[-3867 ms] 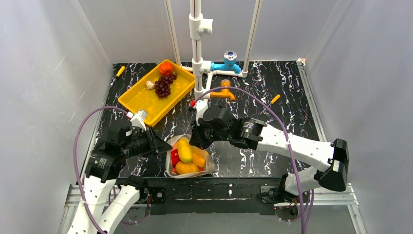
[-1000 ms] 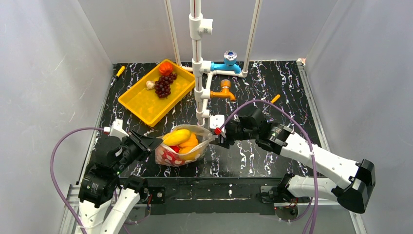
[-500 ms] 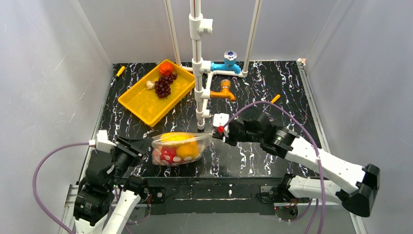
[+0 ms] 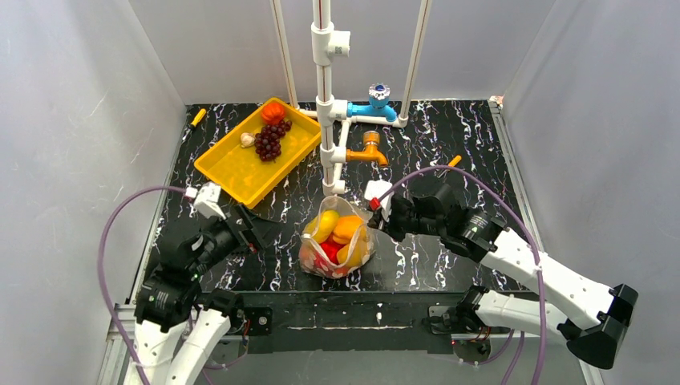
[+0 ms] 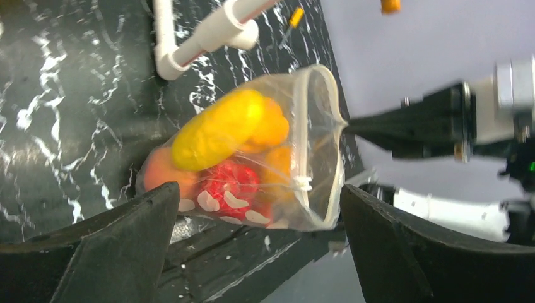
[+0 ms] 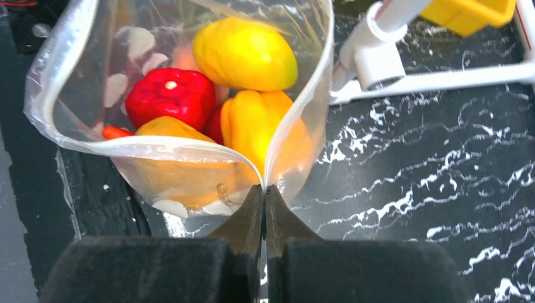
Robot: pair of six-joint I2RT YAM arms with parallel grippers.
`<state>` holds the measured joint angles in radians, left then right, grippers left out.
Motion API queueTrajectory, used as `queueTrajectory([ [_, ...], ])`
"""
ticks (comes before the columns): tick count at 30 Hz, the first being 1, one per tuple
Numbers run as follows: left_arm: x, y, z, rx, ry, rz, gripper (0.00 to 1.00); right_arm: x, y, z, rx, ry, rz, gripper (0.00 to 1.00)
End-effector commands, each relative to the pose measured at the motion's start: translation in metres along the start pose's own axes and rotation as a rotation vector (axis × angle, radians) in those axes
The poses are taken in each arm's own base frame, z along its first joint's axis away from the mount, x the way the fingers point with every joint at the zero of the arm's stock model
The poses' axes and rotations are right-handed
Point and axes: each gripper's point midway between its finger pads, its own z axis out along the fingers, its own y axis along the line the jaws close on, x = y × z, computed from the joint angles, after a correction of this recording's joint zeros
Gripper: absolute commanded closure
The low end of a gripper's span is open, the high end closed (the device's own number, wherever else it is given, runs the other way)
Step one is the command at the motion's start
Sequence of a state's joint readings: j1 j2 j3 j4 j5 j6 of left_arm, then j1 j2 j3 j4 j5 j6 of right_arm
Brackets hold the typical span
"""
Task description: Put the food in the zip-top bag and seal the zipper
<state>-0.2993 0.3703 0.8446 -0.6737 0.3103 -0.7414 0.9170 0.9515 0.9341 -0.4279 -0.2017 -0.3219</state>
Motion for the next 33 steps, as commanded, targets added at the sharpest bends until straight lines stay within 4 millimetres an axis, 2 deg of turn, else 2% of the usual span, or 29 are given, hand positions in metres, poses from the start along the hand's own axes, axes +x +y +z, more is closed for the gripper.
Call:
queueTrajectory([
  [1, 0.016, -0.030, 0.005, 0.292, 0.079, 0.348, 0.02, -0.004, -0.019, -0.011, 0.073, 0.029, 0.066, 0.99],
  [6, 0.030, -0.042, 0.004, 0.532, 0.032, 0.660, 0.02, 0.001, -0.025, -0.014, 0.082, 0.034, 0.116, 0.99],
  [8, 0.041, -0.045, 0.007, 0.632, 0.060, 0.729, 0.06, -0.002, -0.022, -0.014, 0.064, 0.019, 0.129, 0.99],
  [10, 0.046, -0.042, 0.013, 0.658, 0.105, 0.765, 0.08, -0.005, -0.020, -0.015, 0.046, 0.009, 0.127, 0.99],
  [14, 0.046, -0.039, 0.028, 0.691, 0.134, 0.818, 0.16, -0.008, -0.017, -0.015, 0.022, 0.003, 0.119, 0.99],
  [18, 0.045, -0.039, 0.039, 0.728, 0.165, 0.823, 0.34, -0.011, -0.016, -0.016, 0.010, 0.006, 0.117, 0.99],
  [24, 0.049, -0.041, 0.043, 0.766, 0.191, 0.813, 0.56, -0.016, -0.016, -0.016, 0.005, -0.010, 0.114, 0.99],
  [29, 0.051, -0.040, 0.047, 0.767, 0.213, 0.804, 0.68, -0.018, -0.015, -0.014, -0.007, -0.014, 0.121, 0.99],
  [33, 0.058, -0.038, 0.050, 0.774, 0.241, 0.799, 0.70, -0.018, -0.015, -0.014, -0.007, -0.012, 0.124, 0.99],
])
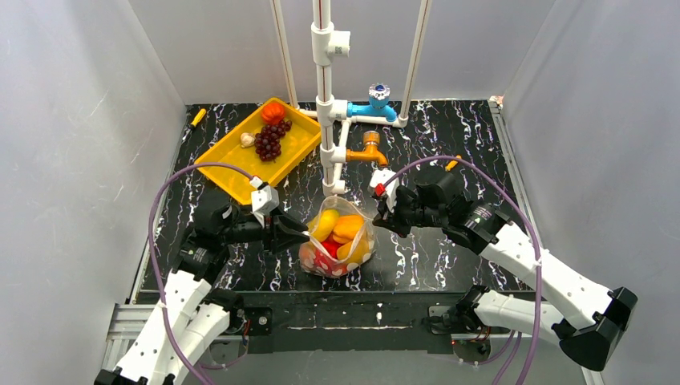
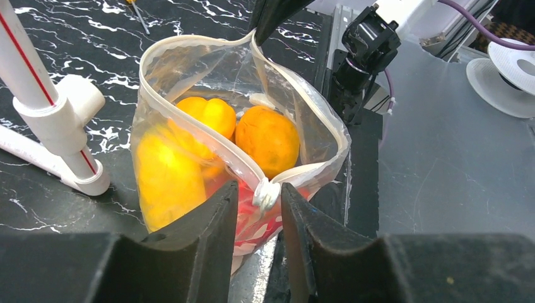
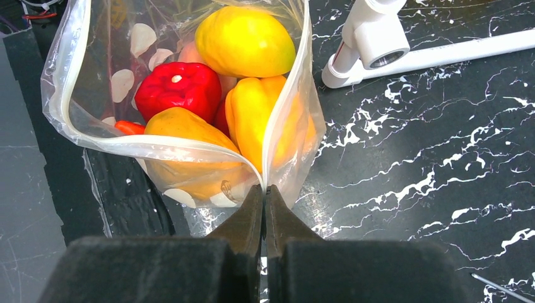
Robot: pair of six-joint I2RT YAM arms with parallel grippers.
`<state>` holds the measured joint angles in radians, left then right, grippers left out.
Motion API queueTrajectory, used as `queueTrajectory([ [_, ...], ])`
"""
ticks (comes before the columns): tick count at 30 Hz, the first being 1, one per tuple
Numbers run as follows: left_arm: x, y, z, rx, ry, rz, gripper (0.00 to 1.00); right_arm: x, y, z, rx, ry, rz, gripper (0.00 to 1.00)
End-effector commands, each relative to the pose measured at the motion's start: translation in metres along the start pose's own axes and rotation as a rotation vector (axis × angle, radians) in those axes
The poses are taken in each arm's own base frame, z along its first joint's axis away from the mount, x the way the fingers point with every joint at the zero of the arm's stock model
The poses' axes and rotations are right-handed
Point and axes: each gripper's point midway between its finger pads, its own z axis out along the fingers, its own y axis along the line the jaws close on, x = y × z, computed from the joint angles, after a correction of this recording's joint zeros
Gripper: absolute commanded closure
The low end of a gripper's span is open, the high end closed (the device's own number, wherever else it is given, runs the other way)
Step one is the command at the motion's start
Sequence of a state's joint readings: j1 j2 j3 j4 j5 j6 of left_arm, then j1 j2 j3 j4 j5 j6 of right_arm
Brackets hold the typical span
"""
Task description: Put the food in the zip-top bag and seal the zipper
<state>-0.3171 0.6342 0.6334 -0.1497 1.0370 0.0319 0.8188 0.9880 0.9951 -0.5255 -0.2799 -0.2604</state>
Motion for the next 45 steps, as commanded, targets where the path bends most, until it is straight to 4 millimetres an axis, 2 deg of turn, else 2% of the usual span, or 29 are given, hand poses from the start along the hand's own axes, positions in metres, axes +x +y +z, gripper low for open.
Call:
queueTrajectory([
  [1, 0.001, -0.006, 0.004, 0.052, 0.008, 0.028, 0.71, -0.025, 0.000, -0.007, -0.002, -0.066, -0.009, 0.99],
  [3, 0.003, -0.007, 0.007, 0.064, 0.016, 0.027, 0.75, -0.024, -0.001, -0.007, -0.001, -0.065, -0.008, 0.99],
  [8, 0.003, -0.003, 0.008, 0.029, 0.021, 0.044, 1.00, -0.023, -0.001, -0.008, 0.007, -0.066, -0.009, 0.99],
  [13, -0.014, 0.014, -0.004, -0.176, -0.091, 0.072, 1.00, -0.012, -0.016, -0.011, 0.114, -0.062, 0.005, 0.99],
  [16, -0.033, 0.030, -0.021, -0.355, -0.238, 0.066, 1.00, 0.003, -0.025, -0.016, 0.181, -0.053, 0.033, 0.99],
  [18, -0.046, 0.031, -0.032, -0.415, -0.358, 0.043, 1.00, 0.010, -0.029, -0.021, 0.205, -0.054, 0.066, 0.99],
  [22, -0.048, 0.038, -0.041, -0.476, -0.494, -0.035, 1.00, 0.018, -0.030, -0.027, 0.215, -0.045, 0.105, 0.99],
  [27, -0.037, 0.040, -0.044, -0.493, -0.527, -0.080, 1.00, 0.020, -0.020, -0.032, 0.178, -0.034, 0.119, 0.99],
  [31, -0.036, 0.029, -0.044, -0.461, -0.497, -0.050, 1.00, 0.021, -0.016, -0.040, 0.174, -0.027, 0.128, 0.99],
  [33, -0.037, 0.024, -0.041, -0.427, -0.471, -0.057, 1.00, 0.016, -0.009, -0.042, 0.145, -0.058, 0.128, 0.99],
  [37, -0.047, 0.018, -0.034, -0.350, -0.535, -0.121, 1.00, -0.011, 0.020, -0.042, -0.025, -0.202, 0.109, 0.99],
  [39, -0.052, 0.021, -0.037, -0.360, -0.584, -0.138, 1.00, -0.007, 0.010, -0.041, 0.038, -0.196, 0.126, 0.99],
  [43, -0.050, 0.022, -0.035, -0.366, -0.555, -0.124, 1.00, 0.016, -0.027, -0.043, 0.266, -0.173, 0.116, 0.99],
  [44, -0.048, 0.022, -0.033, -0.361, -0.538, -0.122, 1.00, 0.020, -0.032, -0.044, 0.294, -0.163, 0.111, 0.99],
  [45, -0.045, 0.021, -0.030, -0.346, -0.508, -0.125, 1.00, 0.021, -0.027, -0.042, 0.261, -0.149, 0.103, 0.99],
])
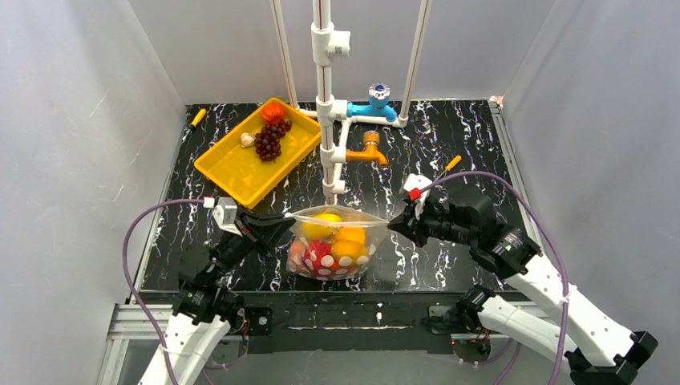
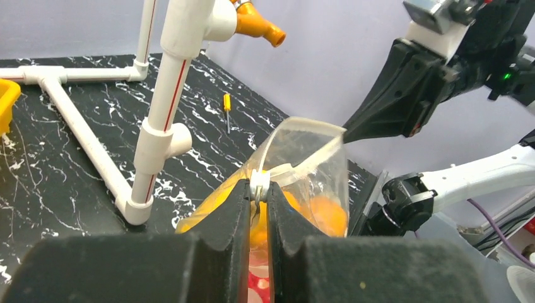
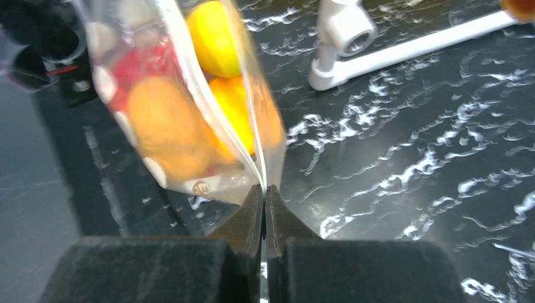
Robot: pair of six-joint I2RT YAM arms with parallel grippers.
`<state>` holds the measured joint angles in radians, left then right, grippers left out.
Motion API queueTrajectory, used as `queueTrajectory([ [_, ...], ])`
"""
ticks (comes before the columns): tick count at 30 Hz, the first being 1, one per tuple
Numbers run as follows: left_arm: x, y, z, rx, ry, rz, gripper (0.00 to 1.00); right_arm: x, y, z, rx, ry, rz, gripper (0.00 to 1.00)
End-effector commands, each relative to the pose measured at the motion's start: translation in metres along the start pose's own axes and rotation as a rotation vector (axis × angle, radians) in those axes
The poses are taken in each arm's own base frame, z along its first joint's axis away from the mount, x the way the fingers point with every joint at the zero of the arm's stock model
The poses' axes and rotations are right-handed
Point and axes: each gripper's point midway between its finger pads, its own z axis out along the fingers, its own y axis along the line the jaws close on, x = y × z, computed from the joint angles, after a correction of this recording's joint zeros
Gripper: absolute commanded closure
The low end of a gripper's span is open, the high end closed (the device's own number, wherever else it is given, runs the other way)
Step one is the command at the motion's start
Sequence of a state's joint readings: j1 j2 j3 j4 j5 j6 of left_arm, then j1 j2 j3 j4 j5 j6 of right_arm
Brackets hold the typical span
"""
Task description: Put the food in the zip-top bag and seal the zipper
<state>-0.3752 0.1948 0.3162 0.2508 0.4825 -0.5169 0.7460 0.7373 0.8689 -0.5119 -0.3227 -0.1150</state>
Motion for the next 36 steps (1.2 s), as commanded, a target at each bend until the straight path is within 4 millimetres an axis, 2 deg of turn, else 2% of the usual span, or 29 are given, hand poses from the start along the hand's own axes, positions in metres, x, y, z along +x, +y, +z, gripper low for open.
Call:
queueTrajectory([
  [1, -0.011, -0.008, 0.006, 0.043, -0.009, 0.031, 1.00, 0.009, -0.036, -0.001, 0.195, -0.009, -0.043, 0.99],
  [6, -0.010, -0.003, 0.000, 0.018, -0.024, 0.087, 1.00, 0.031, -0.056, -0.006, 0.297, 0.107, -0.063, 0.99],
  [7, -0.003, -0.005, -0.001, 0.035, 0.002, 0.092, 1.00, 0.033, -0.056, -0.007, 0.300, 0.109, -0.069, 0.99],
  [9, 0.008, -0.012, -0.002, 0.091, 0.058, 0.092, 1.00, 0.025, -0.047, -0.007, 0.250, 0.070, -0.082, 0.99],
  [10, 0.012, -0.016, -0.002, 0.122, 0.081, 0.091, 1.00, 0.019, -0.040, -0.006, 0.209, 0.047, -0.097, 0.94],
  [12, 0.018, -0.022, -0.002, 0.169, 0.113, 0.099, 1.00, 0.007, -0.025, -0.003, 0.112, 0.025, -0.131, 0.72],
  [14, 0.020, -0.026, -0.002, 0.204, 0.138, 0.109, 1.00, -0.010, -0.012, -0.002, 0.021, 0.020, -0.150, 0.55],
  [19, 0.021, -0.035, 0.000, 0.267, 0.175, 0.116, 1.00, -0.058, 0.019, 0.003, -0.141, -0.005, -0.248, 0.19],
  [22, 0.020, -0.036, -0.001, 0.272, 0.166, 0.124, 1.00, -0.079, 0.041, 0.015, -0.206, -0.012, -0.358, 0.04],
  [26, 0.017, -0.042, -0.003, 0.293, 0.162, 0.131, 1.00, -0.106, 0.074, 0.038, -0.327, -0.056, -0.449, 0.02],
  [31, 0.016, -0.050, -0.008, 0.329, 0.167, 0.127, 1.00, -0.110, 0.117, 0.074, -0.530, -0.056, -0.503, 0.05],
  [36, 0.018, -0.057, -0.011, 0.364, 0.192, 0.123, 1.00, -0.115, 0.128, 0.091, -0.610, -0.066, -0.521, 0.12],
])
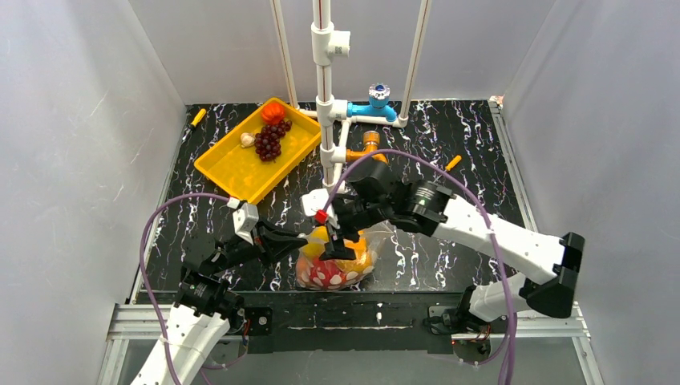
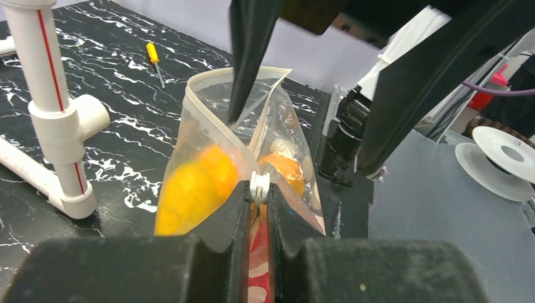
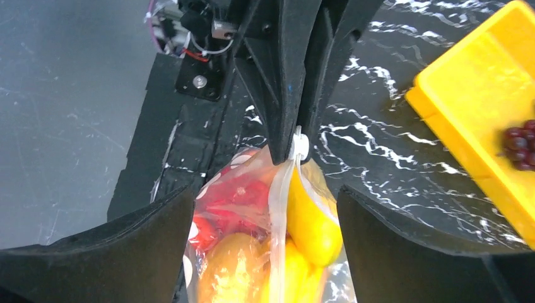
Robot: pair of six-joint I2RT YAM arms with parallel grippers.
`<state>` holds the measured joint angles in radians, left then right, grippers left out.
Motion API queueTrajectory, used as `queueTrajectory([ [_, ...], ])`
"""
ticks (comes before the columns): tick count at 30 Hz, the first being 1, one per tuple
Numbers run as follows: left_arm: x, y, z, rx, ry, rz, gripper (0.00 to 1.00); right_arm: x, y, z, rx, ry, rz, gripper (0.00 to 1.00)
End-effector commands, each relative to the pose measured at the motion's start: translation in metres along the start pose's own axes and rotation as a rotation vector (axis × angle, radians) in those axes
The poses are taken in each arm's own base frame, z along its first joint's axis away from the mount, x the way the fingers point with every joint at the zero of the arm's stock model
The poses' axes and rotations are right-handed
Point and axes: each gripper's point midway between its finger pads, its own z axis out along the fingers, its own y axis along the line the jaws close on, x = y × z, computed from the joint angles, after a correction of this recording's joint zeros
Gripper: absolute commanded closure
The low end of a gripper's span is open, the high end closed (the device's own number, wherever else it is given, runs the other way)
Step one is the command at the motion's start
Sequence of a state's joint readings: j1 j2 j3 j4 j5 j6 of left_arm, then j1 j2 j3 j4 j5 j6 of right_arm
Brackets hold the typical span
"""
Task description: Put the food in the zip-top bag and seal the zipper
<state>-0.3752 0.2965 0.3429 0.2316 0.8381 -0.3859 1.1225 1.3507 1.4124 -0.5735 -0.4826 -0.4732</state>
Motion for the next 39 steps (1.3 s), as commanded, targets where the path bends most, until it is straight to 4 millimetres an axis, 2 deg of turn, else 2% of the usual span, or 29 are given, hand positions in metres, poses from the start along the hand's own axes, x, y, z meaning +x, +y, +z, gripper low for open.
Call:
queueTrajectory([
  [1, -0.020, -0.020, -0.003, 0.072, -0.023, 0.065, 1.00, -0.036, 0.002, 0.003, -0.070, -0.106, -0.095, 0.13],
  [5, -0.021, -0.020, -0.002, 0.073, -0.024, 0.071, 1.00, -0.021, 0.007, 0.018, -0.134, -0.064, -0.054, 0.18],
  [10, -0.025, -0.022, -0.002, 0.078, -0.038, 0.075, 1.00, 0.002, 0.003, 0.028, -0.111, -0.013, -0.023, 0.28],
  [12, -0.026, -0.023, -0.002, 0.080, -0.040, 0.077, 1.00, 0.006, 0.002, 0.030, -0.098, -0.009, -0.011, 0.36],
  [16, -0.026, -0.024, -0.002, 0.084, -0.035, 0.073, 1.00, 0.015, -0.009, 0.032, -0.028, 0.004, 0.001, 0.59],
  [19, -0.029, -0.025, -0.003, 0.085, -0.042, 0.069, 1.00, 0.022, -0.016, 0.032, 0.017, 0.031, 0.006, 0.72],
  [23, -0.030, -0.026, -0.003, 0.083, -0.047, 0.049, 1.00, 0.021, -0.019, 0.031, 0.036, 0.027, 0.011, 0.96],
  [25, -0.027, -0.023, -0.003, 0.065, -0.031, 0.035, 1.00, 0.018, -0.017, 0.029, 0.035, 0.016, 0.013, 0.99],
  [26, -0.024, -0.021, -0.004, 0.046, -0.016, 0.023, 0.94, 0.017, -0.017, 0.028, 0.038, 0.010, 0.012, 0.99],
  [29, -0.012, -0.018, -0.006, 0.030, 0.039, -0.004, 0.63, 0.016, -0.016, 0.022, 0.045, -0.006, 0.013, 0.99],
  [31, -0.005, -0.016, -0.006, 0.028, 0.062, -0.018, 0.51, 0.013, -0.013, 0.018, 0.032, -0.026, 0.019, 0.99],
  [34, -0.004, -0.014, -0.005, 0.027, 0.066, -0.007, 0.46, 0.007, -0.009, 0.016, 0.006, -0.052, 0.028, 0.99],
  [39, -0.001, -0.009, -0.001, 0.041, 0.089, -0.014, 0.42, -0.002, -0.007, 0.016, -0.016, -0.077, 0.039, 0.99],
])
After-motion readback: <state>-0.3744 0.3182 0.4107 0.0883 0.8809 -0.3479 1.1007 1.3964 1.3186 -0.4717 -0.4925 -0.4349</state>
